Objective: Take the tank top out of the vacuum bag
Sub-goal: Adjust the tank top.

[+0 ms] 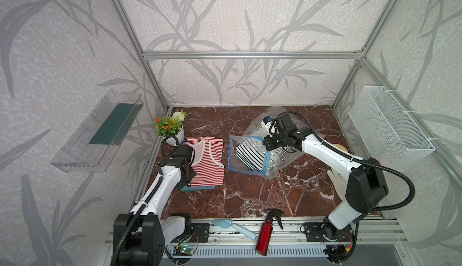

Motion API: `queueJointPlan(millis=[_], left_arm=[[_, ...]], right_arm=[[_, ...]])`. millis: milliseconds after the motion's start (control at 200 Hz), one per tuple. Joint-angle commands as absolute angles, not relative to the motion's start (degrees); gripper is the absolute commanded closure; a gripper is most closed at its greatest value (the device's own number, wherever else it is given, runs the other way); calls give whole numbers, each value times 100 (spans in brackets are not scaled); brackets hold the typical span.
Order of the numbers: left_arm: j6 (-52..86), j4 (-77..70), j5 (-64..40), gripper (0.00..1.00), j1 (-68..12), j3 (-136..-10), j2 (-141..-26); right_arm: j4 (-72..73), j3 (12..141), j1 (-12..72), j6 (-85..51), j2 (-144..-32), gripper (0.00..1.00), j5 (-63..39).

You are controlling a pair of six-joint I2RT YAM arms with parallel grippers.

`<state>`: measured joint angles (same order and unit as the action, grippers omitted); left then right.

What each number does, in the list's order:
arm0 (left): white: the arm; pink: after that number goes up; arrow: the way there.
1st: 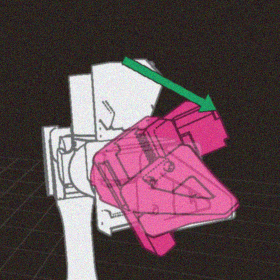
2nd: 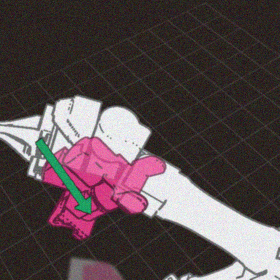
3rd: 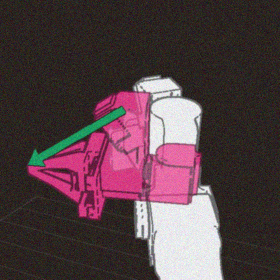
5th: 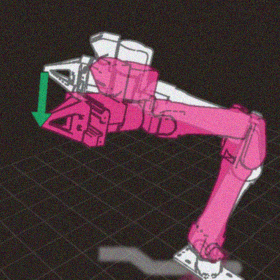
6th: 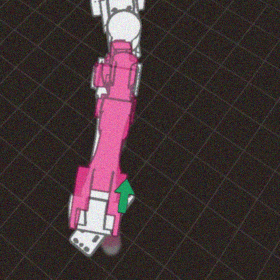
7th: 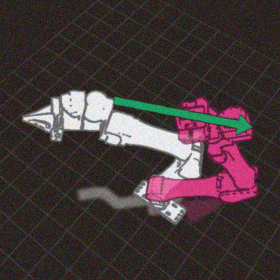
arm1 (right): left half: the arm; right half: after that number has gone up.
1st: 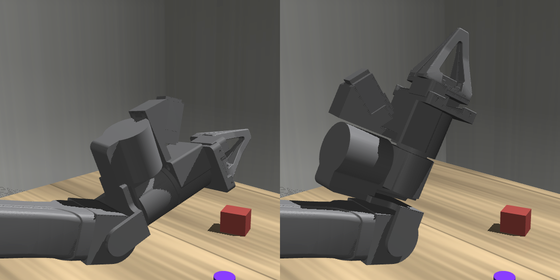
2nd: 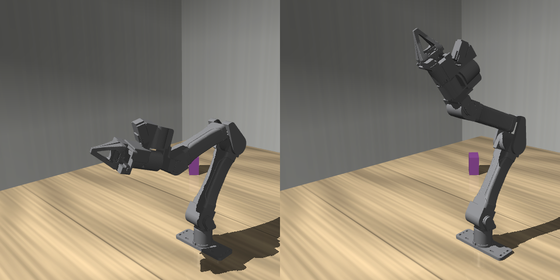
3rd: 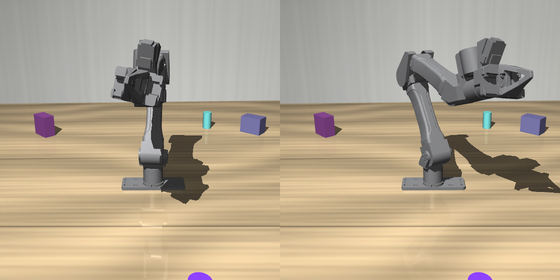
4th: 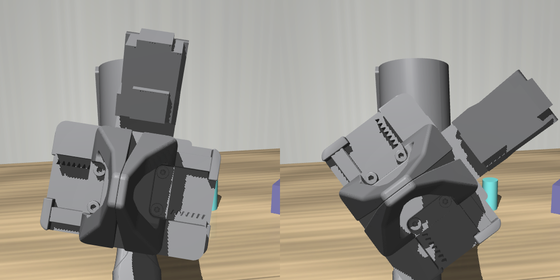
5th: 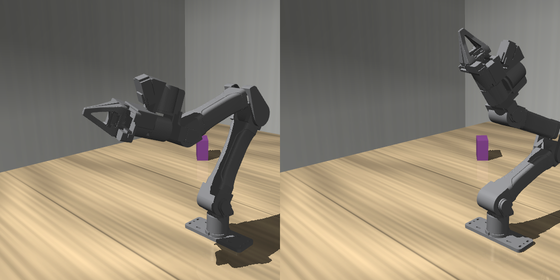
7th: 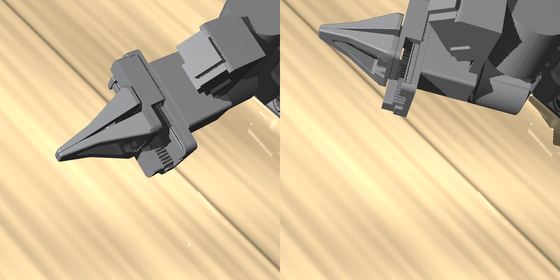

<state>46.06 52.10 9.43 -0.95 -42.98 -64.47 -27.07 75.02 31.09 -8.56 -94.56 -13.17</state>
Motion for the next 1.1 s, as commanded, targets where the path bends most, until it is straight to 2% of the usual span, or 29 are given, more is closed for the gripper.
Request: queueJointPlan(millis=[0, 300, 665, 974, 1094], left_arm=[[4627, 5640, 1218, 100, -92, -4575, -6138], [4753, 6082, 1580, 100, -166, -4918, -5764], [5346, 5689, 1775, 100, -165, -3958, -5331], [5390, 5188, 1888, 100, -166, -3578, -5691], [5285, 5161, 2068, 76, -157, -3698, -5740]], right_arm=[[-2664, 7443, 3136, -853, -9421, 100, -1407], [-2680, 7485, 3137, -857, -9441, 100, -1433], [-2748, 7523, 3138, -832, -9475, 100, -1422], [-2795, 7594, 3135, -821, -9545, 100, -1453], [-2808, 7594, 3136, -809, -9543, 100, -1433]])
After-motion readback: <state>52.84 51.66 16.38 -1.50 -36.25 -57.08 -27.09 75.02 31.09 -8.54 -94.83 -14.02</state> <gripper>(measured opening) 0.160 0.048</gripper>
